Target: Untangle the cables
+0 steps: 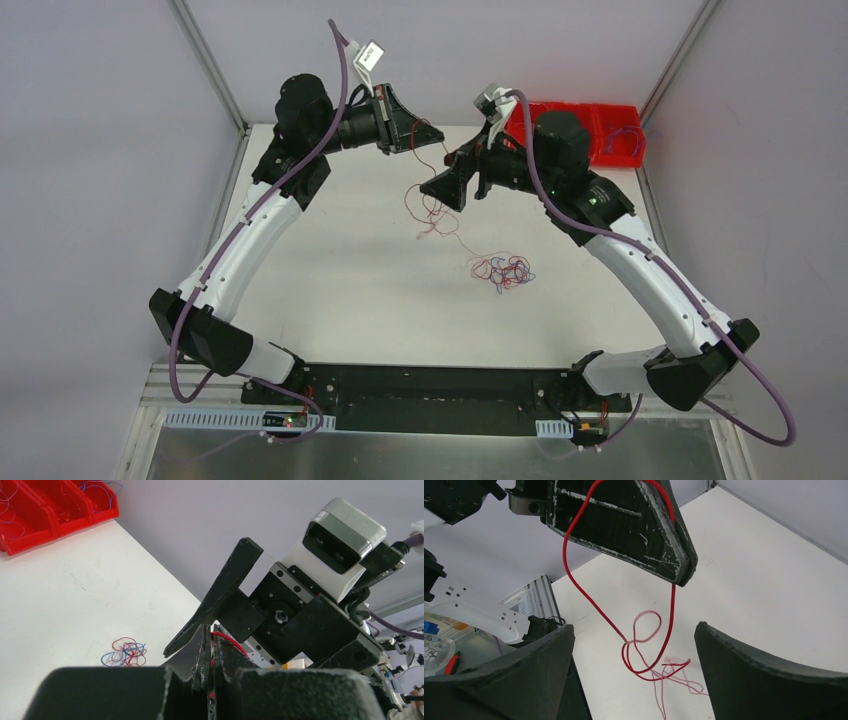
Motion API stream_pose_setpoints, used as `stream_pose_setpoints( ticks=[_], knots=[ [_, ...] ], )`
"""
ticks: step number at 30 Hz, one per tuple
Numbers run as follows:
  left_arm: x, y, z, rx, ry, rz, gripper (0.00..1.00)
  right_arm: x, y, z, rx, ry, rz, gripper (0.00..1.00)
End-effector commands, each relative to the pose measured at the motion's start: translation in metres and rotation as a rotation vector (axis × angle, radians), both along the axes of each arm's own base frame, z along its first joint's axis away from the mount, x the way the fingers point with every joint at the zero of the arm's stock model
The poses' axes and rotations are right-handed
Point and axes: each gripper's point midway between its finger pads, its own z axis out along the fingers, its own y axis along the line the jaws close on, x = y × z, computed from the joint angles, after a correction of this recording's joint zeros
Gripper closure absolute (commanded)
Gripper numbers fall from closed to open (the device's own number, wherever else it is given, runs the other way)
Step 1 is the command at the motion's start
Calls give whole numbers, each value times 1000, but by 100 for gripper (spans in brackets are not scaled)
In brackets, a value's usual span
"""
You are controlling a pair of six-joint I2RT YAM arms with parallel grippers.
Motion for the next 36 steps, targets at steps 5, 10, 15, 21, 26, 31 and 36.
stream_pose_setpoints(
  ticks=[5, 10, 15, 21, 26, 31, 36],
  knots=[
    [7, 4, 35, -125, 28, 36, 100, 27, 11, 12, 55, -105, -91, 39],
    [30, 14, 33, -161, 113, 110, 100, 27, 9, 12, 81, -103, -108, 100],
    [47, 34, 11, -112, 104, 175, 73, 23, 2, 34, 112, -135, -120, 100],
    [67, 102, -68, 123, -101, 327, 3, 31, -19, 71, 170, -125, -200, 100],
    [39, 94, -156, 268, -198, 150, 2, 33, -25, 80, 195, -79, -221, 100],
    [28, 56, -159, 238, -267, 25, 10, 35, -30, 85, 203, -85, -249, 100],
    [6, 33, -190, 280, -218, 11, 36, 56, -42, 87, 197, -109, -375, 100]
  ],
)
